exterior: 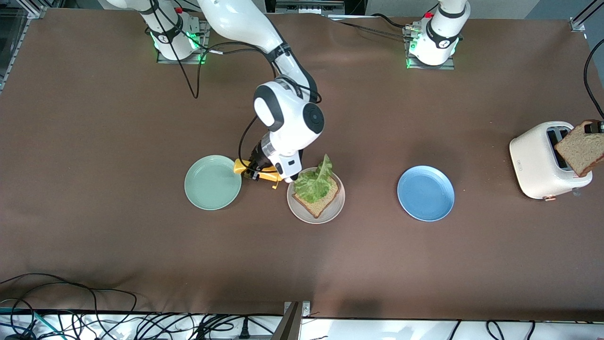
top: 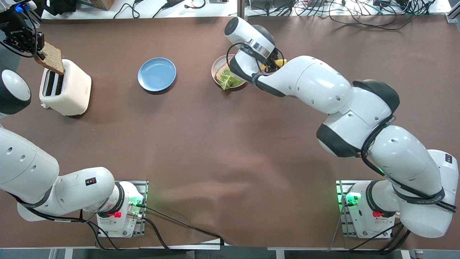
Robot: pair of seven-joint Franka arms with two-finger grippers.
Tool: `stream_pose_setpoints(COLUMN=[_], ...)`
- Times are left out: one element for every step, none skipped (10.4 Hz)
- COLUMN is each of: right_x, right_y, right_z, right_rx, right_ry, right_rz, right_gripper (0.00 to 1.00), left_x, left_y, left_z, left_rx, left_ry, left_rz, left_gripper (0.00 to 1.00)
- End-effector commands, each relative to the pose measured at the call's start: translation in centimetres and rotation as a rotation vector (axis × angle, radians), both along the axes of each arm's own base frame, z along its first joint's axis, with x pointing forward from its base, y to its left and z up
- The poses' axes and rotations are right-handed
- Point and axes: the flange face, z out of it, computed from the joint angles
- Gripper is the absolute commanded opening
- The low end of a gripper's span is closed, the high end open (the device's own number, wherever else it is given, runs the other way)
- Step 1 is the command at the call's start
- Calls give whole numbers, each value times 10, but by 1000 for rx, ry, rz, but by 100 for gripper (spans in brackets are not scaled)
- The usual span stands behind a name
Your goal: Make sandwich on beige plate with both arms
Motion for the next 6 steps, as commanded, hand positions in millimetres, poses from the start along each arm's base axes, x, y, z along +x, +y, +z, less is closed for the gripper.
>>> stream_pose_setpoints(right_x=[0,-1,-3,-4,-4,-6], right_y=[7,8,10,10,11,12], right_z=[4,2,1,-5,-7,-11], right_rx=[-65,-68,-72,-83,-84,-86], right_ry=[-69,-69,-72,-72,-82,-92], right_rz=[-13,-12,-9,-9,-18,-28], right_gripper=[0,0,0,0,0,0], left_x=[-3,-4,-5,-5,-5,-5], left_y=[-5,-5,-6,-6,-6,-6], left_z=[2,1,0,0,-1,-2], left_rx=[-22,-26,-29,-27,-29,-30], left_ry=[3,8,13,15,15,19], left_rz=[20,21,20,21,21,21], left_gripper=[0,0,0,0,0,0])
